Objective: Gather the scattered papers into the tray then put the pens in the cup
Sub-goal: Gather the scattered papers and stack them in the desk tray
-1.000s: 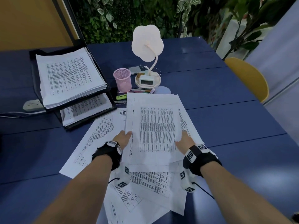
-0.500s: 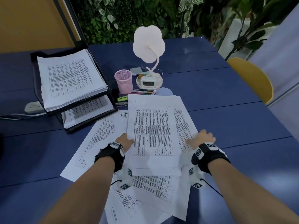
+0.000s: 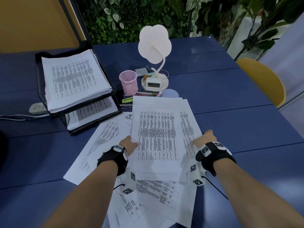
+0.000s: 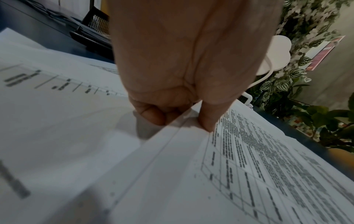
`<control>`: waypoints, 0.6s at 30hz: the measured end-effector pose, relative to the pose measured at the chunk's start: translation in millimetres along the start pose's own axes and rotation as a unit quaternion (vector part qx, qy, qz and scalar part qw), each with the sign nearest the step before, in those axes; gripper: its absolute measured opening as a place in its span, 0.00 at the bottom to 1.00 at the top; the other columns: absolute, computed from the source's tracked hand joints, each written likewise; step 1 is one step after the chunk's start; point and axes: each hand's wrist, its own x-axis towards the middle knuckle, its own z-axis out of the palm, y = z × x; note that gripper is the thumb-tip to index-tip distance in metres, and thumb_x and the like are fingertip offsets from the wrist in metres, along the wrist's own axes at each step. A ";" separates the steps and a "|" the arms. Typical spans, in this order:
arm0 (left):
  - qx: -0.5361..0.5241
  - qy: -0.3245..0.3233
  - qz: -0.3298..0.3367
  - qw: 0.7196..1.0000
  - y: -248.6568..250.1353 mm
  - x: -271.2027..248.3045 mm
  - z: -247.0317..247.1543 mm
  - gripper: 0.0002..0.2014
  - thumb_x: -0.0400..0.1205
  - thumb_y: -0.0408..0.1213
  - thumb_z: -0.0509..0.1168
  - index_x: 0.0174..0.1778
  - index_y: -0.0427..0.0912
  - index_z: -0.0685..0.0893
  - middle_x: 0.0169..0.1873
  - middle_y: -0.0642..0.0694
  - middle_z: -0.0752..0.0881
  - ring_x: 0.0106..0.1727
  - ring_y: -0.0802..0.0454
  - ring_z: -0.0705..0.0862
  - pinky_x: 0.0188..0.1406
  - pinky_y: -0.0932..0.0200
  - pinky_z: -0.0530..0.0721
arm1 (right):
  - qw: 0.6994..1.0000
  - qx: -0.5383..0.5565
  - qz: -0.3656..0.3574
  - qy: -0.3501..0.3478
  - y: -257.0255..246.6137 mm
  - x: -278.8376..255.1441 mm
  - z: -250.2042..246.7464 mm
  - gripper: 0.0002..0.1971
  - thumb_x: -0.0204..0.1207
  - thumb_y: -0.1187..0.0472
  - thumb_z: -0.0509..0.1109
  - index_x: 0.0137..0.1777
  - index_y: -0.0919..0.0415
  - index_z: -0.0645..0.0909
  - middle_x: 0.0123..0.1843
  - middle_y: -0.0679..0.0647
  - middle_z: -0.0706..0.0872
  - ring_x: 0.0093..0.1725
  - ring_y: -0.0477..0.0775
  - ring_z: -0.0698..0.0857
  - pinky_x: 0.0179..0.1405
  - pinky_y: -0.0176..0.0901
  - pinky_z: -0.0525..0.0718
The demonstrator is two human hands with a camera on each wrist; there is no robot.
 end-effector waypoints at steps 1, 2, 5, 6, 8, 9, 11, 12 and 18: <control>0.001 0.000 0.001 1.000 0.2 0.1 0.1 0.27 0.86 0.45 0.57 0.77 0.33 0.61 0.66 0.33 0.77 0.64 0.37 0.79 0.55 0.54 0.77 | 1.000 -0.016 -0.005 -0.016 -0.8 -1.0 -1.0 0.17 0.69 0.66 0.73 0.55 0.64 0.72 0.43 0.59 0.82 0.33 0.55 0.80 0.26 0.38 0.75; 0.003 0.001 0.002 1.000 0.4 -0.3 0.0 0.27 0.86 0.45 0.57 0.77 0.33 0.61 0.66 0.33 0.77 0.65 0.38 0.78 0.56 0.53 0.77 | 0.999 -0.032 -0.007 -0.029 -2.2 -1.9 -1.9 0.12 0.68 0.65 0.73 0.48 0.63 0.73 0.36 0.56 0.80 0.29 0.53 0.79 0.24 0.36 0.75; 0.008 0.001 -0.001 1.000 0.9 -2.1 -0.6 0.27 0.86 0.46 0.56 0.77 0.33 0.61 0.71 0.34 0.72 0.68 0.38 0.75 0.59 0.54 0.75 | 0.997 -0.056 -0.034 -0.032 -1.7 -2.6 0.7 0.07 0.69 0.66 0.69 0.42 0.61 0.73 0.37 0.54 0.80 0.37 0.56 0.82 0.33 0.38 0.80; 0.005 0.000 -0.002 1.000 0.6 -2.2 -0.4 0.27 0.86 0.46 0.56 0.77 0.33 0.60 0.72 0.34 0.71 0.69 0.38 0.74 0.60 0.53 0.75 | 0.998 -0.039 -0.048 -0.024 -0.4 -2.5 2.4 0.07 0.70 0.67 0.65 0.46 0.60 0.73 0.41 0.55 0.81 0.40 0.57 0.81 0.32 0.37 0.78; -0.002 0.002 -0.005 1.000 0.7 -2.1 0.1 0.27 0.86 0.46 0.56 0.77 0.34 0.60 0.73 0.34 0.70 0.70 0.37 0.74 0.62 0.52 0.75 | 0.997 0.020 -0.074 -0.010 0.9 -6.8 4.9 0.14 0.74 0.71 0.59 0.57 0.62 0.76 0.50 0.60 0.82 0.41 0.59 0.79 0.25 0.35 0.70; -0.008 0.004 -0.008 1.000 1.0 -2.0 0.5 0.27 0.87 0.45 0.56 0.78 0.34 0.60 0.73 0.34 0.71 0.70 0.37 0.74 0.63 0.51 0.75 | 0.996 0.037 -0.081 -0.011 0.6 -10.0 5.6 0.17 0.76 0.72 0.56 0.62 0.64 0.76 0.53 0.61 0.82 0.42 0.59 0.79 0.25 0.36 0.68; -0.018 0.010 -0.016 1.000 2.9 -2.7 1.1 0.28 0.87 0.44 0.56 0.78 0.33 0.58 0.73 0.33 0.70 0.70 0.37 0.73 0.65 0.50 0.74 | 0.994 0.043 -0.089 -0.045 -0.2 -12.8 7.3 0.16 0.77 0.74 0.54 0.60 0.65 0.77 0.53 0.61 0.82 0.48 0.60 0.79 0.35 0.38 0.73; -0.022 0.014 -0.019 0.999 3.9 -3.2 1.7 0.28 0.87 0.44 0.56 0.79 0.33 0.58 0.73 0.33 0.70 0.71 0.37 0.73 0.65 0.51 0.74 | 0.993 0.020 -0.093 -0.068 -3.2 -17.6 5.4 0.14 0.77 0.74 0.54 0.58 0.66 0.77 0.54 0.61 0.81 0.51 0.60 0.78 0.41 0.41 0.74; -0.061 0.035 -0.016 0.997 11.6 -8.4 5.7 0.28 0.87 0.40 0.55 0.80 0.35 0.52 0.70 0.31 0.73 0.66 0.36 0.78 0.56 0.53 0.75 | 0.983 -0.026 -0.103 -0.148 -13.4 -39.7 -2.7 0.18 0.84 0.69 0.52 0.72 0.73 0.70 0.59 0.58 0.76 0.68 0.61 0.76 0.64 0.45 0.72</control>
